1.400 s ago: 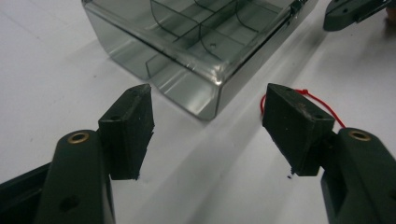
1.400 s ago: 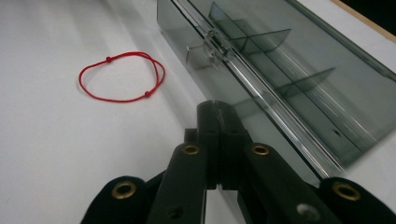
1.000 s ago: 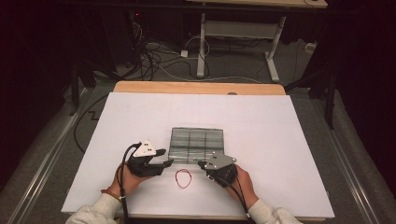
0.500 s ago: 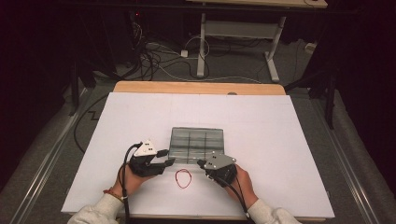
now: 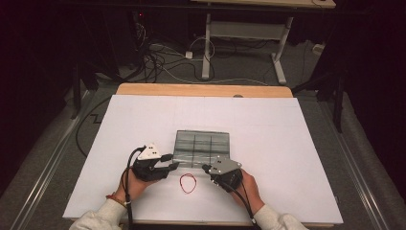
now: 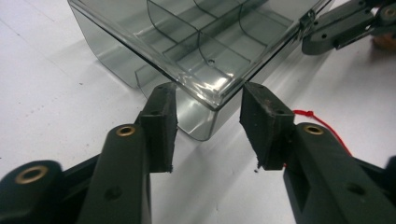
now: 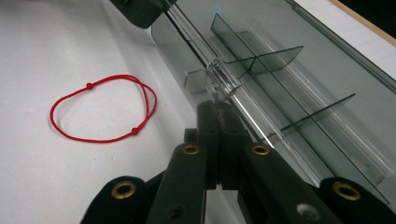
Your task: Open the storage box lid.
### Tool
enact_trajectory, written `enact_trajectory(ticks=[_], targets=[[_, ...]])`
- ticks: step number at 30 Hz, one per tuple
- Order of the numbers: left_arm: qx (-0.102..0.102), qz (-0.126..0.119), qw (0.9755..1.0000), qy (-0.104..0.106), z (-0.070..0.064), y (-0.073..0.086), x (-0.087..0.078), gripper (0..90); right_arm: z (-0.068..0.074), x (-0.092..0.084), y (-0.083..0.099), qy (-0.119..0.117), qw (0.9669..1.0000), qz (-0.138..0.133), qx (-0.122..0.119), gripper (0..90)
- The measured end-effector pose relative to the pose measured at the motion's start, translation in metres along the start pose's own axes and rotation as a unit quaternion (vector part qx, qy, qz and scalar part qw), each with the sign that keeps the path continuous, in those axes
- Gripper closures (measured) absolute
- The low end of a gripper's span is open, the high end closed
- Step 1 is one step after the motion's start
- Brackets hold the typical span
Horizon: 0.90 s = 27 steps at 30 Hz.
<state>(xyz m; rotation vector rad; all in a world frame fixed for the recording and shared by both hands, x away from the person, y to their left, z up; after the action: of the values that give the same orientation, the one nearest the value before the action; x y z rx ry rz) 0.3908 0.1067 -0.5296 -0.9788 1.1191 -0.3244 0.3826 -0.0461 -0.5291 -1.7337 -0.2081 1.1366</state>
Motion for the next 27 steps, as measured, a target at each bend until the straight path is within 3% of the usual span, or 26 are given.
enact_trajectory(ticks=[12, 27], targets=[[-0.002, 0.005, 1.0, -0.008, -0.001, -0.001, 0.0, 56.4, 0.002, -0.003, -0.003, 0.003, 1.0, -0.008, -0.004, 89.7], [0.015, 0.001, 0.9996, -0.022, -0.001, -0.005, -0.001, 59.1, -0.002, -0.012, -0.01, 0.007, 0.9996, -0.026, 0.003, 88.9]])
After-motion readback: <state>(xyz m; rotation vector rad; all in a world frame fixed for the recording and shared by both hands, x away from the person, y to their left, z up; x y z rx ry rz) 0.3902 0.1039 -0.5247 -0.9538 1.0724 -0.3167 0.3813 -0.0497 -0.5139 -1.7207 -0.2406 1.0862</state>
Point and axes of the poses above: each handheld gripper's, and its own axes: x roughly forward along the jaws, y roughly out of its underside, z roughly to its left, the point moved 10 cm from there along x, roughly forward along the jaws, and after that the axes turned 14 degrees about x, right-handed, at the moved point
